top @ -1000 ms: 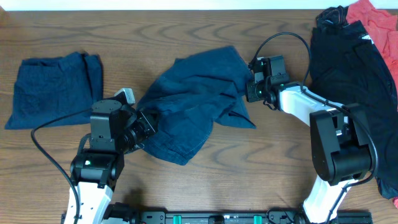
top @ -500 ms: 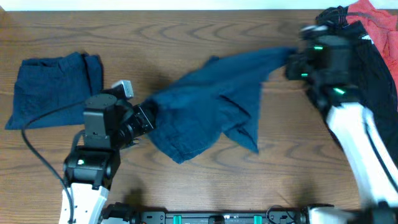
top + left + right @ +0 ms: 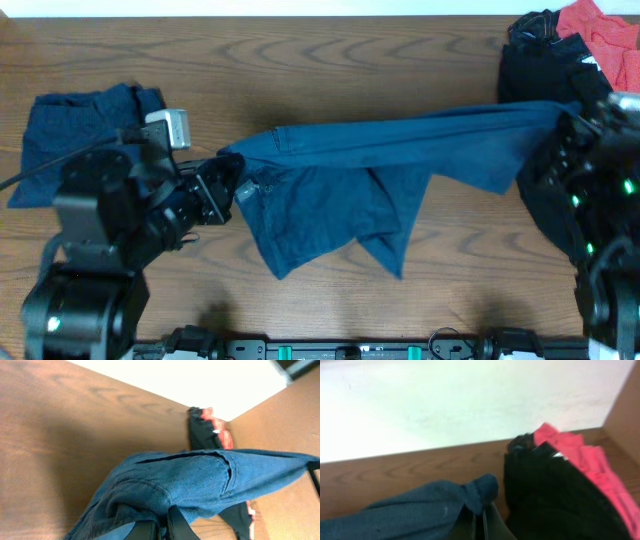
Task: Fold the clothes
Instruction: 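Stretch the shorts between both grippers and lay them flat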
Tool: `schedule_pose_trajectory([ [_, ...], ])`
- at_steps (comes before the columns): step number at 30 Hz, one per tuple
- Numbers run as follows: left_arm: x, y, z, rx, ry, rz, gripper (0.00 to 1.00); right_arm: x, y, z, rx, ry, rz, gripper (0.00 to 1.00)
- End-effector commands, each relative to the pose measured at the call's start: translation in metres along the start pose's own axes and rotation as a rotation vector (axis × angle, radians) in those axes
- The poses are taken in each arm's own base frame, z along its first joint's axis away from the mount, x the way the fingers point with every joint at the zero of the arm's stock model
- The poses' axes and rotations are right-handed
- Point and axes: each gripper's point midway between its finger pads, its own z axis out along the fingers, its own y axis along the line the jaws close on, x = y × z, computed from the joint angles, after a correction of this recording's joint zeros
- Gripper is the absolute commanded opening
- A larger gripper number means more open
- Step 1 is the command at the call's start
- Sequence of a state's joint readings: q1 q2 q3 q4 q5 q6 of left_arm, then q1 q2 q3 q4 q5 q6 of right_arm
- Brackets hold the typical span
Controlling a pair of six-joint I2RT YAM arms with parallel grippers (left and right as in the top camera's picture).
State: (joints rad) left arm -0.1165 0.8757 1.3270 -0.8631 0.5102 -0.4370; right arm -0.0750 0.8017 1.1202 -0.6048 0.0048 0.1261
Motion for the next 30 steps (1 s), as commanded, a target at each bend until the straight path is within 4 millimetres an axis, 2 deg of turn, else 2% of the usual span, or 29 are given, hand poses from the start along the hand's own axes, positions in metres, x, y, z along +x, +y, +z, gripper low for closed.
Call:
schedule_pose_trajectory([
  [1, -0.017, -0.025, -0.034, 0.048, -0.109, 0.074, 0.06, -0.019, -0.038, -0.020, 0.208, -0.065, 0.015, 0.01],
  [5, -0.021, -0.043, -0.057, 0.091, -0.163, 0.110, 0.06, -0.040, -0.039, -0.036, 0.223, -0.100, 0.004, 0.01],
  [9, -0.023, -0.048, -0.066, 0.101, -0.202, 0.137, 0.06, -0.065, -0.044, -0.052, 0.267, -0.160, 0.008, 0.01],
  [12, -0.032, -0.032, -0.064, 0.012, -0.241, 0.130, 0.06, -0.076, -0.044, -0.055, 0.278, -0.174, -0.003, 0.01],
  [15, -0.043, -0.011, -0.059, -0.099, -0.272, 0.111, 0.06, -0.074, -0.044, -0.044, 0.275, -0.143, -0.007, 0.01],
  [18, -0.050, 0.011, -0.041, -0.196, -0.252, 0.115, 0.06, -0.060, -0.043, -0.015, 0.264, -0.057, -0.017, 0.01],
  [21, -0.051, 0.030, -0.009, -0.249, -0.169, 0.109, 0.06, -0.038, -0.043, 0.021, 0.256, 0.056, -0.029, 0.01],
  [27, -0.052, 0.079, 0.076, -0.335, 0.024, 0.121, 0.06, 0.022, -0.041, 0.109, 0.213, 0.295, -0.042, 0.01],
  [30, -0.057, 0.111, 0.125, -0.387, 0.069, 0.135, 0.06, 0.051, -0.032, 0.162, 0.154, 0.361, -0.037, 0.01],
])
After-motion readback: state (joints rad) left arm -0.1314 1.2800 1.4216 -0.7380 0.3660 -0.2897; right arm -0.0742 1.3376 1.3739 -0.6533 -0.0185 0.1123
